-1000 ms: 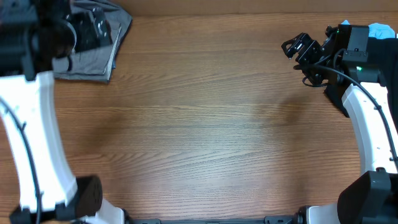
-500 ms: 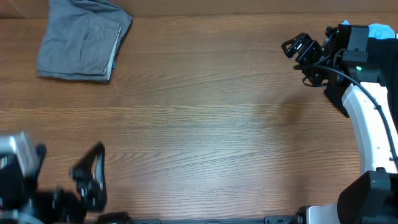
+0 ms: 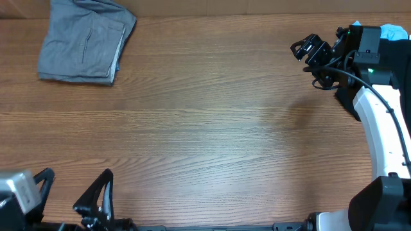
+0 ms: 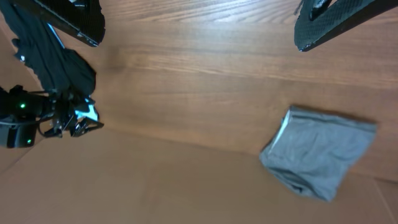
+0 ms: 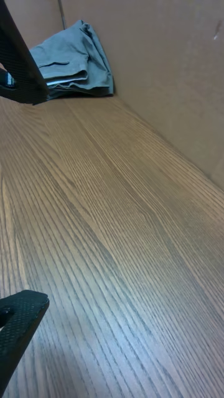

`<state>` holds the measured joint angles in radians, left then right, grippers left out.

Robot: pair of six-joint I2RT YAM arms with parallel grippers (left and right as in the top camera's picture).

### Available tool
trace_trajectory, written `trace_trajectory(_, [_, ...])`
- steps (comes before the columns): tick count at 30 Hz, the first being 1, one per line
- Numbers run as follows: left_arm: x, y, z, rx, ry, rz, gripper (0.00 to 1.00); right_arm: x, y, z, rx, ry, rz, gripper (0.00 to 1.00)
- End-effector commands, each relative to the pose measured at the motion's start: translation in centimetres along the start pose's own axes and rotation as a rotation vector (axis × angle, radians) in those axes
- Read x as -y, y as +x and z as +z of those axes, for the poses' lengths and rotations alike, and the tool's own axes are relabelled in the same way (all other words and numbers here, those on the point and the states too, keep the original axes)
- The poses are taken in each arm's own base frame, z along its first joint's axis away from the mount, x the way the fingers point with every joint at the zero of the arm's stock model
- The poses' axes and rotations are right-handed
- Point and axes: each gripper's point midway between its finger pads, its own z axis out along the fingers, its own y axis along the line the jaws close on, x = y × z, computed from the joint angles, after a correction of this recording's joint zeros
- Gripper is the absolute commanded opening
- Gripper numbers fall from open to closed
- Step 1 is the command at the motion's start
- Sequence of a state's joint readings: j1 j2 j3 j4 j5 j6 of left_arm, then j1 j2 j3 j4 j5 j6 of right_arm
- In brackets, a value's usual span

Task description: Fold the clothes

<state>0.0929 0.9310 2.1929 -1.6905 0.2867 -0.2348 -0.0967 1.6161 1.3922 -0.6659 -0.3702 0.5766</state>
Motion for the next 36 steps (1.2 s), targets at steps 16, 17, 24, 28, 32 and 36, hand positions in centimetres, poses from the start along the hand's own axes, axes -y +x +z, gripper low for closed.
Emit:
trace_trajectory(16, [-7.5, 10.6, 16.2, 0.207, 0.043, -0.018, 1.0, -0.2, -0.1, 0.0, 0.003, -0.008, 0.001, 1.0])
trace_trajectory(17, [-8.0, 11.2, 17.0, 0.232, 0.045, -0.013, 1.0, -0.2, -0.1, 0.0, 0.003, -0.008, 0.002, 1.0])
trace_trajectory(24, [-13.3, 14.1, 20.5, 0.388, -0.078, -0.294, 1.0, -0.2, -0.1, 0.0, 0.003, -0.008, 0.002, 1.0])
trace_trajectory(28, [-14.7, 14.2, 20.8, 0.489, -0.109, -0.311, 1.0, -0.2, -0.1, 0.0, 0.003, -0.008, 0.001, 1.0])
trace_trajectory(32, [-15.8, 14.7, 20.8, 0.516, -0.154, -0.319, 1.0, -0.2, -0.1, 0.0, 0.003, -0.008, 0.001, 1.0])
trace_trajectory(36, [-16.0, 15.1, 21.2, 0.526, -0.161, -0.272, 1.0, -0.2, -0.1, 0.0, 0.003, -0.008, 0.002, 1.0])
